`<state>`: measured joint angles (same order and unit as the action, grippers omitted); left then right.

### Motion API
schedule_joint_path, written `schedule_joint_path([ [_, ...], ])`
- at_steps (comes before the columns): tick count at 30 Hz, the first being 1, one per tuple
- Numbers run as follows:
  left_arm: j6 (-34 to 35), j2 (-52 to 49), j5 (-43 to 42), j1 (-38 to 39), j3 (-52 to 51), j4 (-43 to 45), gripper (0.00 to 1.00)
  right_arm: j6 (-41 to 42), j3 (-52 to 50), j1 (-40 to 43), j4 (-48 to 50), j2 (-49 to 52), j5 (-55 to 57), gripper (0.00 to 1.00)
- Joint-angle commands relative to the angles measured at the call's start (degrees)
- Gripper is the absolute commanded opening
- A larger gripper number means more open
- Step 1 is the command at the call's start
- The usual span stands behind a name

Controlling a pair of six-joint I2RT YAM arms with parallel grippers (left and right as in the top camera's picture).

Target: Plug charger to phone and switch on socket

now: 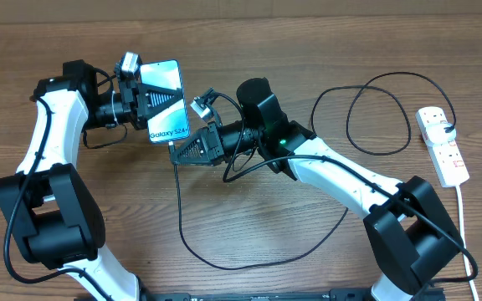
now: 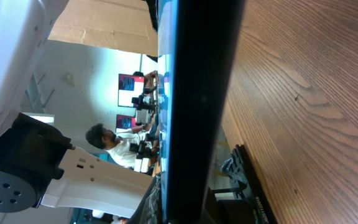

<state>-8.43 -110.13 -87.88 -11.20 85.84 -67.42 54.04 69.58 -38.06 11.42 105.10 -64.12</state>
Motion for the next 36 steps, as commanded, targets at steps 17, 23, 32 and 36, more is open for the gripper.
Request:
schedule_joint_path([
  [17,0.8,1.5,-2.7,0.7,0.5,0.2,0.04,1.7,0.2,0.4,-0.2,-1.0,-0.7,0.04],
  [23,0.8,1.5,-2.7,0.7,0.5,0.2,0.04,1.7,0.2,0.8,-0.1,-1.0,-0.2,0.04],
  [32,0.8,1.5,-2.7,0.7,0.5,0.2,0.04,2.0,0.2,0.9,0.3,-1.0,0.1,0.04],
  [36,0.7,1.5,-2.6,0.7,0.5,0.4,0.04,3.0,0.2,0.8,0.9,-1.0,0.0,0.04],
])
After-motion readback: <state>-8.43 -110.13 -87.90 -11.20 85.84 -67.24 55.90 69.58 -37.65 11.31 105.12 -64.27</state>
